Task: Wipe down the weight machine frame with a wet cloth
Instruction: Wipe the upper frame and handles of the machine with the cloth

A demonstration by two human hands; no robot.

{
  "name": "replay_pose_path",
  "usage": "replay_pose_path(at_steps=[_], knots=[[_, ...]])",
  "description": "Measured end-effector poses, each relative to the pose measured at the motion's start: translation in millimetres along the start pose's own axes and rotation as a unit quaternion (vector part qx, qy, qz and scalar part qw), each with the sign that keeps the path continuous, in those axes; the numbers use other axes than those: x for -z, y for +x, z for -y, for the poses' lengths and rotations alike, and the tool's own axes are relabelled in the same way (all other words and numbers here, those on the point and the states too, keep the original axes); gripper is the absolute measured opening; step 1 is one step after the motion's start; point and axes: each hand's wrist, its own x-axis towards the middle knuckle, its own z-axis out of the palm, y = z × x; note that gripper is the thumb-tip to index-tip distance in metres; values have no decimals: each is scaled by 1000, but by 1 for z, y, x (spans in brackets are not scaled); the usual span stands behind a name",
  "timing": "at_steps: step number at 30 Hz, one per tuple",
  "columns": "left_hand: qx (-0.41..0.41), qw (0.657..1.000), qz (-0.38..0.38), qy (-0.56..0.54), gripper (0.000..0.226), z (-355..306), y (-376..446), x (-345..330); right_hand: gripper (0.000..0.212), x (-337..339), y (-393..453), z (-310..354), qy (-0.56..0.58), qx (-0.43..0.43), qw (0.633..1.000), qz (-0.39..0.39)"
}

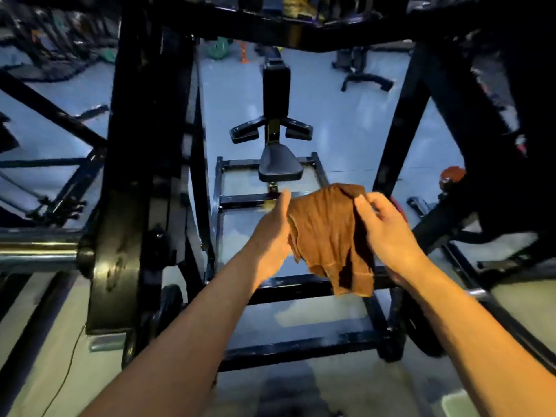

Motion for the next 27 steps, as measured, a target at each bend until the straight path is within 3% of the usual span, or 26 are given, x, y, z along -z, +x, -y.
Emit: replay_pose_path(at_steps=[2, 5, 8, 11, 14, 16, 18, 19, 21, 23, 24, 27], knots=[[-8, 999, 48, -13, 62, 7, 1, 9, 24, -4, -8, 2, -32, -3, 998, -51], [-25, 993, 98, 59, 49, 23, -1, 20, 33, -5, -24, 2, -54, -29, 989, -135], [-151, 961, 100, 211, 48, 30, -13, 21, 33, -3, -37, -2, -28, -89, 984, -152], [-206, 939, 64, 266, 32, 39, -13, 12, 20, 4, -48, -9, 82, -166, 979, -85], [-24, 992, 12, 121, 5, 38, -4, 4, 20, 12, -53, -15, 49, -139, 989, -16], [48, 995, -28, 81, 9, 33, 1, 1, 23, 11, -51, -9, -33, -108, 993, 11], [14, 990, -21, 139, 12, 29, -2, 0, 21, 8, -50, -6, -29, -127, 989, 64], [-17, 986, 5, 166, 7, 26, -4, 0, 29, 7, -50, -7, 14, -153, 984, 89], [-46, 972, 97, 207, 34, 24, -6, 5, 57, 10, -50, -9, 30, -181, 974, 135], [-65, 959, 150, 232, 57, 25, -5, 6, 78, 13, -46, -17, -102, -163, 967, 169], [-80, 954, 149, 248, 59, 28, -5, 4, 81, 13, -44, -19, -166, -160, 955, 186], [-123, 933, 90, 327, 39, 38, -3, -4, 83, 9, -43, -29, -239, -153, 939, 196]])
